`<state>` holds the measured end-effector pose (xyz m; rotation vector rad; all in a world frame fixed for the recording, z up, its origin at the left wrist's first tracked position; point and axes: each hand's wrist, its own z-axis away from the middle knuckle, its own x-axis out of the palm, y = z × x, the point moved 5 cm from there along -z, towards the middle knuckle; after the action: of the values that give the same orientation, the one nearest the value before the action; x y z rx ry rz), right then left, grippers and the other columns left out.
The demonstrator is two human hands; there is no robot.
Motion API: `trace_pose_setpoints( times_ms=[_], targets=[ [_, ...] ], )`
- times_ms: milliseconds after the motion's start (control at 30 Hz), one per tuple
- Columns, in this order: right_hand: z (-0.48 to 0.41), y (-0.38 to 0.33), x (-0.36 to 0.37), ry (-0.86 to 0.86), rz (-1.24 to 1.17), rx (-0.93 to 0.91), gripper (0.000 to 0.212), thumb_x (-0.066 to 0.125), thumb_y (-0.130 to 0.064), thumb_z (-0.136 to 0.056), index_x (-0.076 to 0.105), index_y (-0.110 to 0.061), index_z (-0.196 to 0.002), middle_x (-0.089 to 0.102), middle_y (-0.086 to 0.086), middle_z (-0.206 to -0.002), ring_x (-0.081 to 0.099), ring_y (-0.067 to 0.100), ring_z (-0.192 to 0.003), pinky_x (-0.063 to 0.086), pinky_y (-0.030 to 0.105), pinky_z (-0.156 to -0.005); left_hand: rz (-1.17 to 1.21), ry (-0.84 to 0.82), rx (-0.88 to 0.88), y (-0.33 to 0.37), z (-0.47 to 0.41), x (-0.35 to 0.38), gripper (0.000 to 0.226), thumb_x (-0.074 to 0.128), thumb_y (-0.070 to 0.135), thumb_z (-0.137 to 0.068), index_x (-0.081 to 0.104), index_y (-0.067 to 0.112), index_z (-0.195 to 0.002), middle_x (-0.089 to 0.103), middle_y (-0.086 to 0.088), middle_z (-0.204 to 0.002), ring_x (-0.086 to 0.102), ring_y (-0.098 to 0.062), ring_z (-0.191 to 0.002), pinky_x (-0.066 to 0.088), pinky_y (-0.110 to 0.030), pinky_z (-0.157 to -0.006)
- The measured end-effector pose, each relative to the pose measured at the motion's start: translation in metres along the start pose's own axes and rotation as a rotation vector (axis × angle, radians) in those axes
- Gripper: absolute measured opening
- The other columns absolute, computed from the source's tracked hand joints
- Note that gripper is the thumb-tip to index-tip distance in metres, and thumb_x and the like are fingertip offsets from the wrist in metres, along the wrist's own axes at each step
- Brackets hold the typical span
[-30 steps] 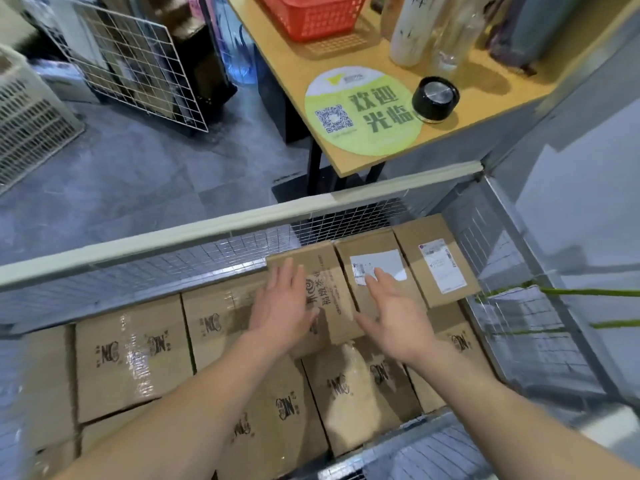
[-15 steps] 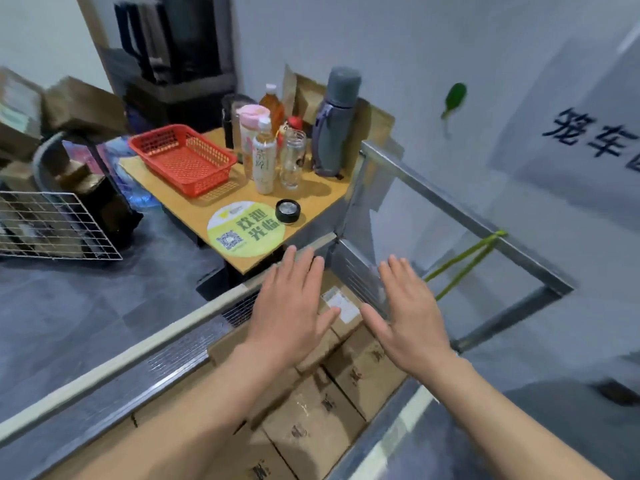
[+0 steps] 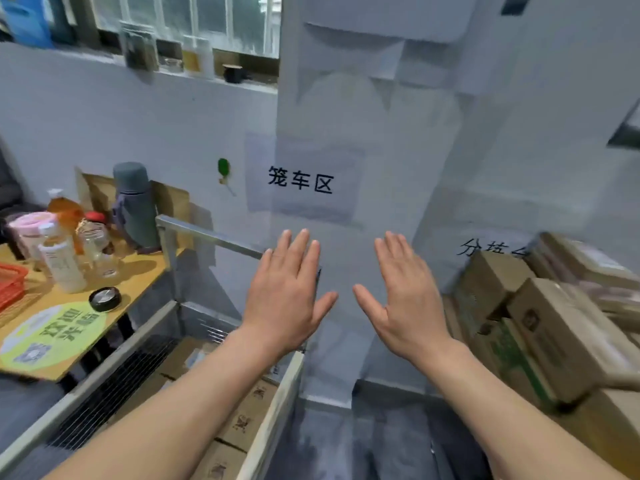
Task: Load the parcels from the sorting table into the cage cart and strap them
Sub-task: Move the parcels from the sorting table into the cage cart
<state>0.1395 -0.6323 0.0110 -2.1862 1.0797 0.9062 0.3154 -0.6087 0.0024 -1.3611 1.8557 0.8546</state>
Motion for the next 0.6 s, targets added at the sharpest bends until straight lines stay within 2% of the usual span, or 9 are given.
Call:
trace_pose_setpoints(
  times_ms=[267,433,600],
  targets=[
    [0.074,0.108,-0.176,0.198,0.191,0.096,0.074,0.05,-0.05,-0.092,0.042,-0.002,-0.148,0.039,0.018,-0.154,0.032,0.032,-0.146,0.036,0.054,-0.113,0.09,0.094,0.224,0.199,-0.04,-0.033,0.078,0.041,0.057,-0.09,0.046,-0.001,-0.141,0.042,-0.022,-0.149,0.037,-0.041,-0.139,0.042,-0.056,-0.104],
    [0.127,0.161,-0.263,0.236,0.311,0.181,0.074,0.05,-0.051,-0.092,0.041,-0.003,-0.149,0.038,0.017,-0.156,0.03,0.031,-0.148,0.034,0.054,-0.114,0.19,0.146,0.343,0.306,-0.049,-0.047,0.078,0.042,0.056,-0.089,0.045,-0.002,-0.14,0.043,-0.023,-0.148,0.039,-0.043,-0.138,0.042,-0.058,-0.104],
    [0.182,0.196,-0.334,0.287,0.44,0.285,0.074,0.049,-0.05,-0.092,0.041,-0.003,-0.149,0.039,0.016,-0.155,0.03,0.031,-0.147,0.033,0.051,-0.116,0.275,0.159,0.451,0.398,-0.049,-0.051,0.079,0.041,0.058,-0.088,0.044,0.001,-0.141,0.044,-0.02,-0.148,0.039,-0.04,-0.139,0.041,-0.054,-0.106]
  ],
)
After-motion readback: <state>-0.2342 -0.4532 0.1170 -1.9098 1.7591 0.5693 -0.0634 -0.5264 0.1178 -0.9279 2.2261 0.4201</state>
